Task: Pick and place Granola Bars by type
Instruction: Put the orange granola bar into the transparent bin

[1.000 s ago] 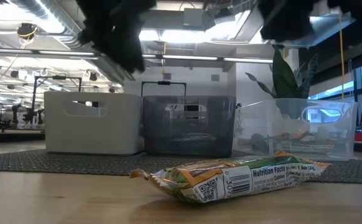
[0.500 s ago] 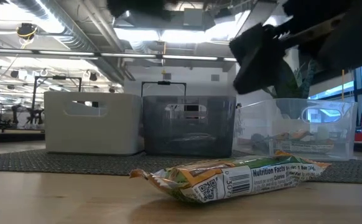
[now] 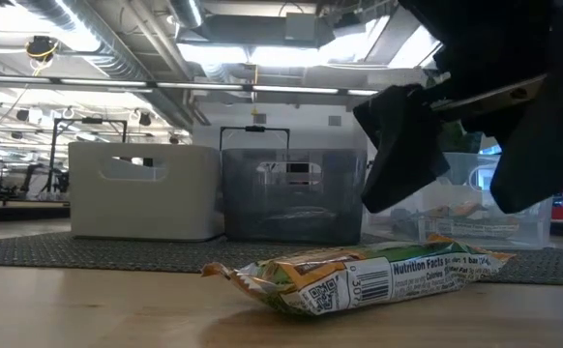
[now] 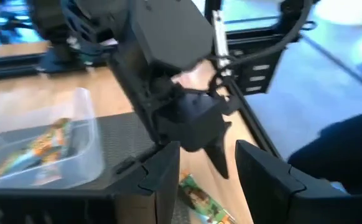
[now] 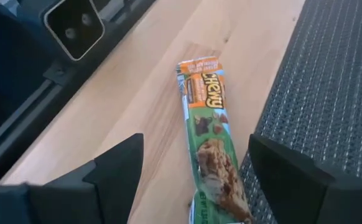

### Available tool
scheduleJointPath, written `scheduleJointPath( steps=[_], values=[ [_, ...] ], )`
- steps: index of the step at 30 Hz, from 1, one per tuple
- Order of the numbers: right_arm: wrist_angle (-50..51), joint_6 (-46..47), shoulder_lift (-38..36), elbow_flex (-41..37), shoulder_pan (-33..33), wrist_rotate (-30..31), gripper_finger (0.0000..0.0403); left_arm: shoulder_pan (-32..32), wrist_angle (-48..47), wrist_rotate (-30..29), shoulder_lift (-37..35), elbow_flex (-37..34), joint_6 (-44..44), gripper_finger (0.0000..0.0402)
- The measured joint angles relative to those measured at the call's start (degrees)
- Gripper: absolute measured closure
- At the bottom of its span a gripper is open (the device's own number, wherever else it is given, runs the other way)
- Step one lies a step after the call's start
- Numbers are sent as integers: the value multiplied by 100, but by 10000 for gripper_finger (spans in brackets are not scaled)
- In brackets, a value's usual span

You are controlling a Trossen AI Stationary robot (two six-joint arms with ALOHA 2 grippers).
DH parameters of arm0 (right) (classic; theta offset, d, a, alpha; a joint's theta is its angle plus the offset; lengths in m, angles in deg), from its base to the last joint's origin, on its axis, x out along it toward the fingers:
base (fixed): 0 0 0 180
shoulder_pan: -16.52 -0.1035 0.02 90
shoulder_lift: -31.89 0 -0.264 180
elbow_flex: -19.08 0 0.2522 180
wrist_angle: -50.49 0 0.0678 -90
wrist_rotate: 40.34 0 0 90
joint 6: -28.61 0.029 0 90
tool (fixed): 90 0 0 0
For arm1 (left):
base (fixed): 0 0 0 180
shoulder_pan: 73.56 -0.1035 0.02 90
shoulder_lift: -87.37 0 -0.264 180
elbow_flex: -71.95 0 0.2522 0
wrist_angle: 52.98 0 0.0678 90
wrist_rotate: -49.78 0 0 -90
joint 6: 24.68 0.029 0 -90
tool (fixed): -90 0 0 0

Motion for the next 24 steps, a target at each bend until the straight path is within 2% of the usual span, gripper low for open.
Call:
scheduleJointPath(
  steps=[4,7,13,18,24],
  values=[
    [-3,122,9,0,0,0,110,-374,1071,955,-43,-689,-94,253],
    [-25,268,9,0,-14,0,110,-607,1516,1362,-231,-1162,-252,253],
    [67,376,9,0,-17,259,110,-841,2170,1364,-864,-1875,-181,253],
    [88,492,9,0,-15,554,119,-769,2468,1297,-1480,-2437,332,253],
    [94,445,9,0,-15,529,129,-659,3843,1256,-1991,-3367,409,253]
  ],
)
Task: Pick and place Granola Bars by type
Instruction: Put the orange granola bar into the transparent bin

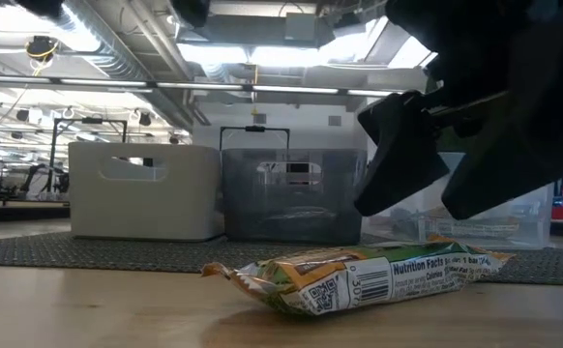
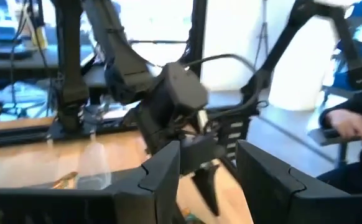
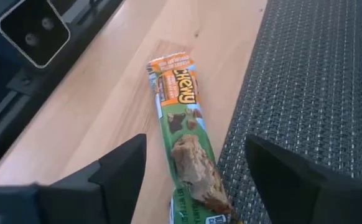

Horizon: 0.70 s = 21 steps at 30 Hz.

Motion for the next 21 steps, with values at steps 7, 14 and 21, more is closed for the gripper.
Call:
scheduleJointPath(
  steps=[7,14,21],
  values=[
    [-59,-85,261,2,0,-9,131,59,901,-152,-46,-649,-151,253],
    [-243,-82,461,2,20,-42,133,99,1049,-501,-39,-726,-152,253],
    [-229,-76,461,2,44,-98,175,101,1046,-508,-39,-726,-151,253]
  ],
)
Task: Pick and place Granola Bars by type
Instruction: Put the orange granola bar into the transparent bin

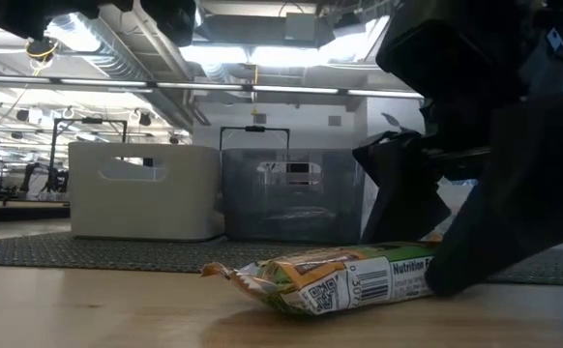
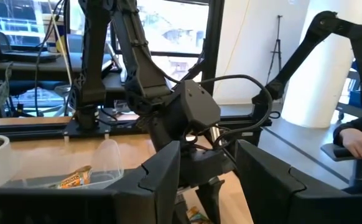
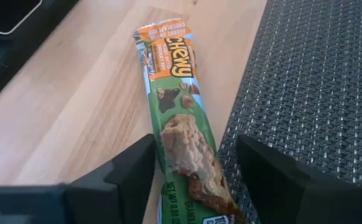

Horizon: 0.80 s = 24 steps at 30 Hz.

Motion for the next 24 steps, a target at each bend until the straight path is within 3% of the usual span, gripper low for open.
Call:
scheduleJointPath(
  steps=[10,24],
  values=[
    [46,-13,0,4,0,-22,254,0,-4,0,0,0,0,254],
    [37,-17,0,4,-2,-24,269,0,-15,5,0,0,-2,253]
  ],
)
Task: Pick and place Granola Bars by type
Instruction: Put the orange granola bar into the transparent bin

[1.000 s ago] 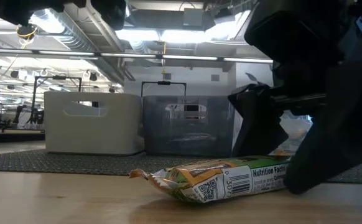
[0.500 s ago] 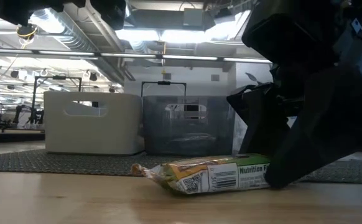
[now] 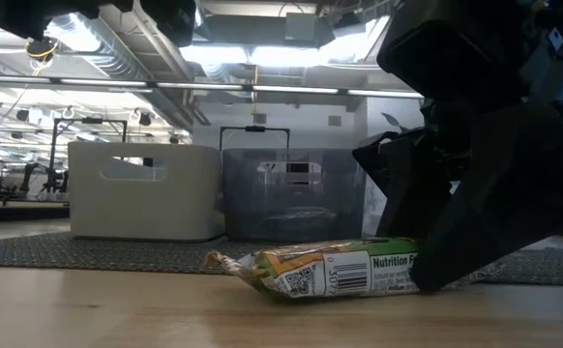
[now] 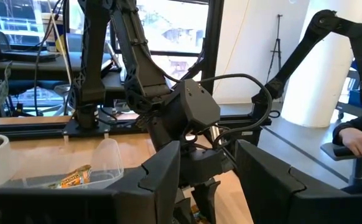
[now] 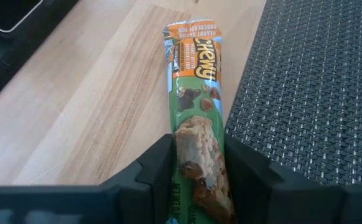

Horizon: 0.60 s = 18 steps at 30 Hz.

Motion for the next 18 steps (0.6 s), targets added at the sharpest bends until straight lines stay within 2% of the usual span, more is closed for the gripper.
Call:
scheduleJointPath(
  steps=[12,18],
  values=[
    [45,17,-302,-7,-4,-24,269,0,-9,2,0,0,2,253],
    [794,390,-908,-7,-4,7,269,0,-26,2,0,0,1,253]
  ],
)
